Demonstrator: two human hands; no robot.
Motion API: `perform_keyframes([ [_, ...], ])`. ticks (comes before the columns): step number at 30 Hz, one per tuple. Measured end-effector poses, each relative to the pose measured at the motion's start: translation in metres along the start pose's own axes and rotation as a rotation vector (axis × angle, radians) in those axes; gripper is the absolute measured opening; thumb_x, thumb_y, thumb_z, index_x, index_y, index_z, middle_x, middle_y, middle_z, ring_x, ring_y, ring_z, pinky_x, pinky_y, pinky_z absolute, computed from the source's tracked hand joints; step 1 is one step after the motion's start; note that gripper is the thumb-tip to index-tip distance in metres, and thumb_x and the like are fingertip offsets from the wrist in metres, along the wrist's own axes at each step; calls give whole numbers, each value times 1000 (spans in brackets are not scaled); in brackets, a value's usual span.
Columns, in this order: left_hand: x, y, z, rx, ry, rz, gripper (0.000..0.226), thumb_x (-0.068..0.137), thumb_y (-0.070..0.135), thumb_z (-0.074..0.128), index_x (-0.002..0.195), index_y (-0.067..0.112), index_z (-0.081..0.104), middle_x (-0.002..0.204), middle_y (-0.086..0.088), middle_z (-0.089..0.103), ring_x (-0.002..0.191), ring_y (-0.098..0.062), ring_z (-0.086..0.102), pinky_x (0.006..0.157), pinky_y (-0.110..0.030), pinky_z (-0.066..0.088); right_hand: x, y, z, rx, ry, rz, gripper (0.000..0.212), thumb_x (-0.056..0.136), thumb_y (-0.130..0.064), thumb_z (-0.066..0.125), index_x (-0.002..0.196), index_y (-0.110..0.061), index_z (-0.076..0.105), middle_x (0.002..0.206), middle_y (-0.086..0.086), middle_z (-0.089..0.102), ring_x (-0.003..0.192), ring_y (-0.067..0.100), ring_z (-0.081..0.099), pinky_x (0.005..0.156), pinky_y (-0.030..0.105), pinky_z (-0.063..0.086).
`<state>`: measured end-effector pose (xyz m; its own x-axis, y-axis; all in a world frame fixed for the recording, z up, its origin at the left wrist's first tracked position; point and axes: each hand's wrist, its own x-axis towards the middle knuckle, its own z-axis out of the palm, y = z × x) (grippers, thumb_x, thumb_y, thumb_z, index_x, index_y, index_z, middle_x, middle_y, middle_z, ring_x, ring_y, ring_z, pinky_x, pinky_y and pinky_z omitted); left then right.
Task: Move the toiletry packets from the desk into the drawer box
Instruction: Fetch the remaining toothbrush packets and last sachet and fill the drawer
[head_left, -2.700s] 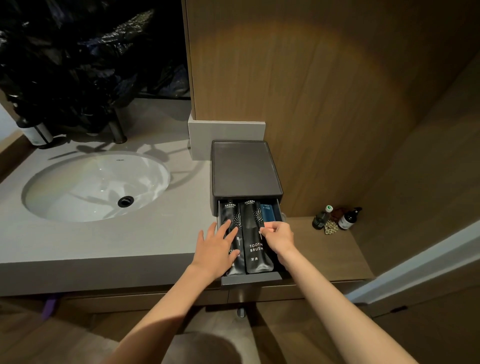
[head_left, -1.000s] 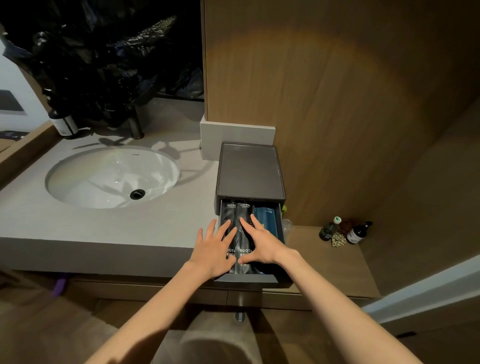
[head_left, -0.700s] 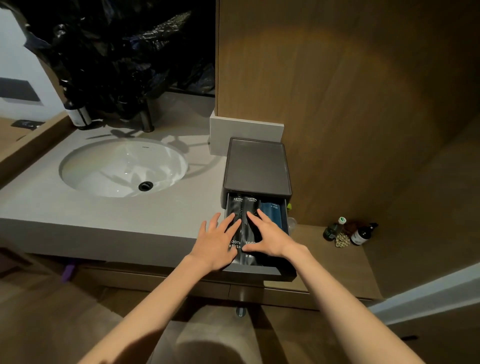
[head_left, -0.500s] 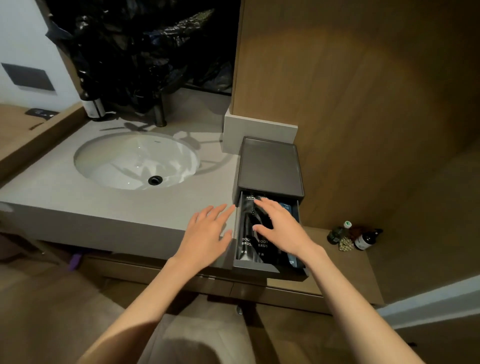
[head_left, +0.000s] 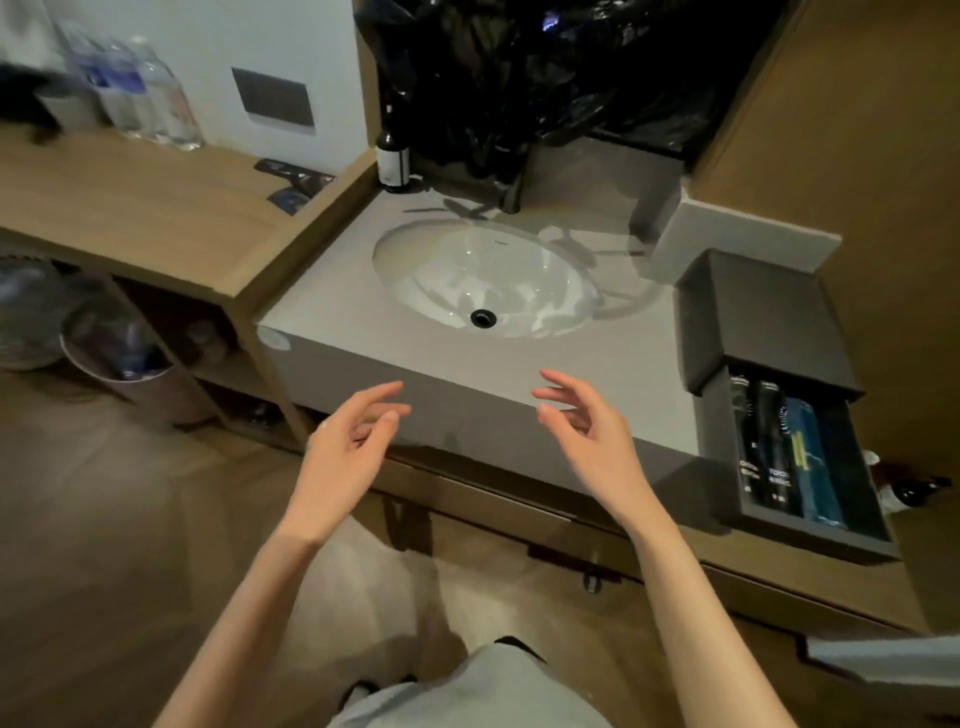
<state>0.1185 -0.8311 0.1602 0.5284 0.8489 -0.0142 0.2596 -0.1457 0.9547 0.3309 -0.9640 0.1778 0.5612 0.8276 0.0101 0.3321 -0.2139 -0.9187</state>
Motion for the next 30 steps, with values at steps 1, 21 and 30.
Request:
perform_keyframes([
  [1, 0, -10, -21, -28, 17, -37, 30, 95, 13, 52, 115, 35, 60, 104, 5, 71, 101, -14, 66, 97, -35, 48, -1, -2, 22, 19, -5, 28, 32, 94, -18, 58, 124, -30, 57, 112, -12, 67, 101, 5, 64, 91, 25, 50],
  [21, 203, -81, -278, -62, 163, -29, 29, 96, 18, 50, 124, 22, 57, 109, 2, 68, 96, -14, 66, 87, -31, 52, 191, -102, 273, -14, -38, -2, 33, 95, -23, 56, 127, -31, 56, 112, -18, 65, 102, 3, 63, 85, 20, 51],
  [30, 373, -99, -360, 23, 82, -16, 30, 96, 18, 50, 126, 23, 54, 115, 2, 64, 103, -14, 61, 90, -34, 51, 324, -161, 350, -118, 82, -42, 39, 95, -17, 55, 132, -26, 53, 111, -15, 62, 89, -8, 57, 71, 4, 47],
])
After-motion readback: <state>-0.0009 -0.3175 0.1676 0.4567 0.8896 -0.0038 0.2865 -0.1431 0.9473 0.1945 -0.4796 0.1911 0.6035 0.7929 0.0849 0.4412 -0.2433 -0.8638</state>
